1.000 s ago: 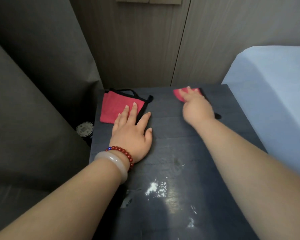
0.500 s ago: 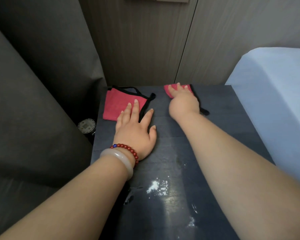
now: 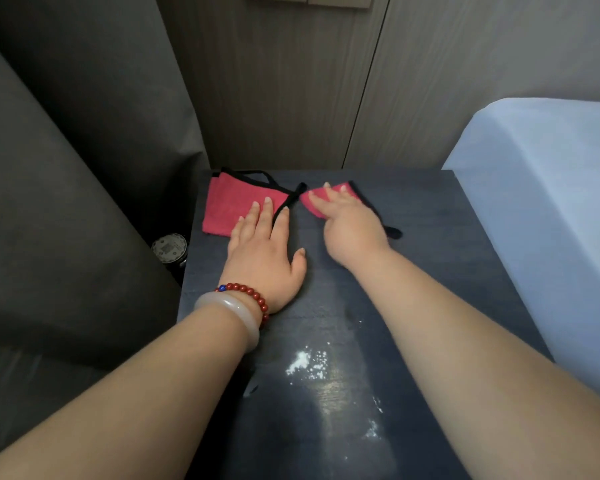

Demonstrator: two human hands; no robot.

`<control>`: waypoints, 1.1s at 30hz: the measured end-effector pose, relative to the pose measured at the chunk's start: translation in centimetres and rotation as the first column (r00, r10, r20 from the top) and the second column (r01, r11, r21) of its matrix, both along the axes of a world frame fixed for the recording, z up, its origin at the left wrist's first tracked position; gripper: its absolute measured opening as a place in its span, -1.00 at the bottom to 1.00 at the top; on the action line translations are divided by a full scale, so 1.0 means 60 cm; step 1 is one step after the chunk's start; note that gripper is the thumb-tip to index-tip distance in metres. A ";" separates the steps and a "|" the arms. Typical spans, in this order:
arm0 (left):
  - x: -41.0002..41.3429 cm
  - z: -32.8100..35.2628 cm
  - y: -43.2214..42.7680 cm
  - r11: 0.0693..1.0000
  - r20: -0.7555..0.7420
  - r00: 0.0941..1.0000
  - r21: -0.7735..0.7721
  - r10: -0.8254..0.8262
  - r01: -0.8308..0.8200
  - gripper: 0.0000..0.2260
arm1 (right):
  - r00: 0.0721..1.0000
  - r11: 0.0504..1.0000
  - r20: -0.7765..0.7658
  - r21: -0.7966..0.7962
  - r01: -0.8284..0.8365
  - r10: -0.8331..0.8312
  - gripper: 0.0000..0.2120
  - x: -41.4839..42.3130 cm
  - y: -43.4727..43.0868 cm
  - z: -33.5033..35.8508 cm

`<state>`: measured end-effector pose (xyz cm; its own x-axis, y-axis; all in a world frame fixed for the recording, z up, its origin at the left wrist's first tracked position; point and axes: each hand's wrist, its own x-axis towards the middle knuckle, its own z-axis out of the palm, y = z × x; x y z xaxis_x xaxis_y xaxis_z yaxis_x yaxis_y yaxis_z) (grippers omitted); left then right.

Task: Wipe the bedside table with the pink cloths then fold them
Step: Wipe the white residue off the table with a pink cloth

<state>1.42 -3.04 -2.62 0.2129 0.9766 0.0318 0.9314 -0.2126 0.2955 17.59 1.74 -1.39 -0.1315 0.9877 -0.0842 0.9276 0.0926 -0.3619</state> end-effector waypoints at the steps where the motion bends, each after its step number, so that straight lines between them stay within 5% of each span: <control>1: -0.001 0.000 0.000 1.000 0.009 1.000 -0.003 -0.005 0.005 -0.37 | 0.999 0.999 -0.020 0.016 -0.041 0.041 -0.37 -0.005 -0.020 -0.004; 7: -0.007 0.008 -0.006 0.998 0.088 0.994 -0.011 -0.058 0.059 -0.37 | 0.987 0.983 -0.155 0.180 -0.020 0.049 -0.39 0.021 -0.187 -0.023; 16: -0.024 0.005 -0.078 1.000 -0.083 0.997 -0.008 0.001 -0.002 -0.43 | 0.998 0.996 -0.018 -0.071 0.053 -0.054 -0.36 0.014 -0.093 0.005; 24: -0.029 0.002 -0.079 1.000 -0.086 0.996 -0.007 -0.025 0.025 -0.49 | 0.970 0.996 -0.241 0.090 0.025 -0.002 -0.41 0.013 -0.263 -0.009; 30: -0.028 0.004 -0.079 1.000 -0.079 0.997 0.003 -0.025 0.025 -0.49 | 0.999 0.996 -0.037 -0.093 -0.017 0.014 -0.37 0.011 -0.133 0.012; 33: -0.028 0.003 -0.080 1.000 -0.087 0.996 -0.003 -0.023 0.023 -0.50 | 0.997 0.991 -0.082 -0.135 -0.021 0.010 -0.40 0.006 -0.134 0.018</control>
<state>-0.24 -7.84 -2.43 0.2368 0.9715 0.0104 0.9486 -0.2335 0.2135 17.94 -6.30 -0.34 -0.1582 0.9658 -0.2054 0.8935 0.0514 -0.4462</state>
